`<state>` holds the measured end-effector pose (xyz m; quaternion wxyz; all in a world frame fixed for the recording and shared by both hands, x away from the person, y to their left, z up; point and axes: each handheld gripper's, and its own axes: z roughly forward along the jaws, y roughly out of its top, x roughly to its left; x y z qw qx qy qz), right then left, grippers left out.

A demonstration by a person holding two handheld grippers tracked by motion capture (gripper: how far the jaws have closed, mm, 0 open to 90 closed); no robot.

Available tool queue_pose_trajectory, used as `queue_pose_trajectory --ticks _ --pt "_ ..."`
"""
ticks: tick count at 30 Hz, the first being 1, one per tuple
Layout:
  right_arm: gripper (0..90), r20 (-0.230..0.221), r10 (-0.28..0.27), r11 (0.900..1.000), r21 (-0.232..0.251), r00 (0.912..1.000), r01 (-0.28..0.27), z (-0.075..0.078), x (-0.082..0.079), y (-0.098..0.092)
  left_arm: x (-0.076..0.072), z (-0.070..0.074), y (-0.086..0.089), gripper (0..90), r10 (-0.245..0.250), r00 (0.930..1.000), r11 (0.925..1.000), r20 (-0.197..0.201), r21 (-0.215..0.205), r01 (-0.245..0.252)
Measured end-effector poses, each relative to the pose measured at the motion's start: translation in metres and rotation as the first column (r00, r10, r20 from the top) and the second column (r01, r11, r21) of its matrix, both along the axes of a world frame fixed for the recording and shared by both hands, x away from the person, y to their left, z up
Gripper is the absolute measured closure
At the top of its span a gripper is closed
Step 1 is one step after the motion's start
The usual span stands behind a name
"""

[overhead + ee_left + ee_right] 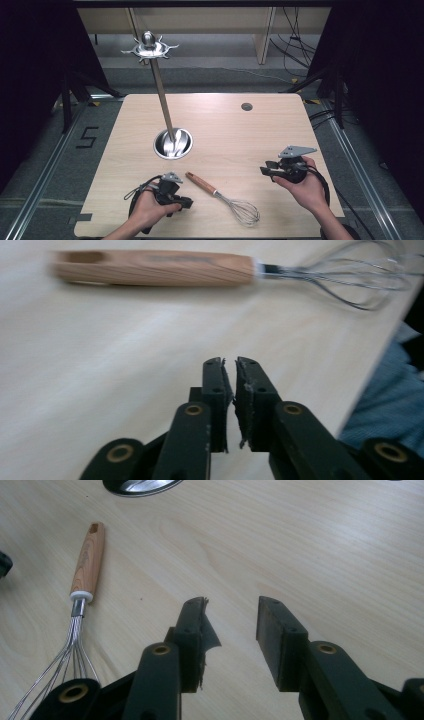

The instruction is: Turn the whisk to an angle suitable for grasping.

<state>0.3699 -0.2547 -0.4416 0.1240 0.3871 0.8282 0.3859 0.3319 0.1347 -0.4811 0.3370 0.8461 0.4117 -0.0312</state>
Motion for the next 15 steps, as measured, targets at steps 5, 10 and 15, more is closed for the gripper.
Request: queue_pose_trajectory --ticks 5,10,15 --pt "63.0 0.009 -0.02 1.0 0.016 0.9998 0.02 -0.001 0.001 -0.002 0.017 0.003 0.01 87.9 -0.027 0.9995 0.9932 -0.014 0.113 0.028" --pt "62.2 -0.009 -0.028 0.999 0.022 0.9996 0.028 -0.002 0.0 -0.002 0.032 0.0 0.007 88.9 0.0 0.9994 0.9903 -0.033 0.139 0.005" --pt "62.0 0.0 -0.011 1.0 0.003 0.9999 0.011 -0.002 0.002 -0.003 0.049 0.0 0.0 89.0 0.03 0.9992 0.9874 -0.027 0.156 -0.025"
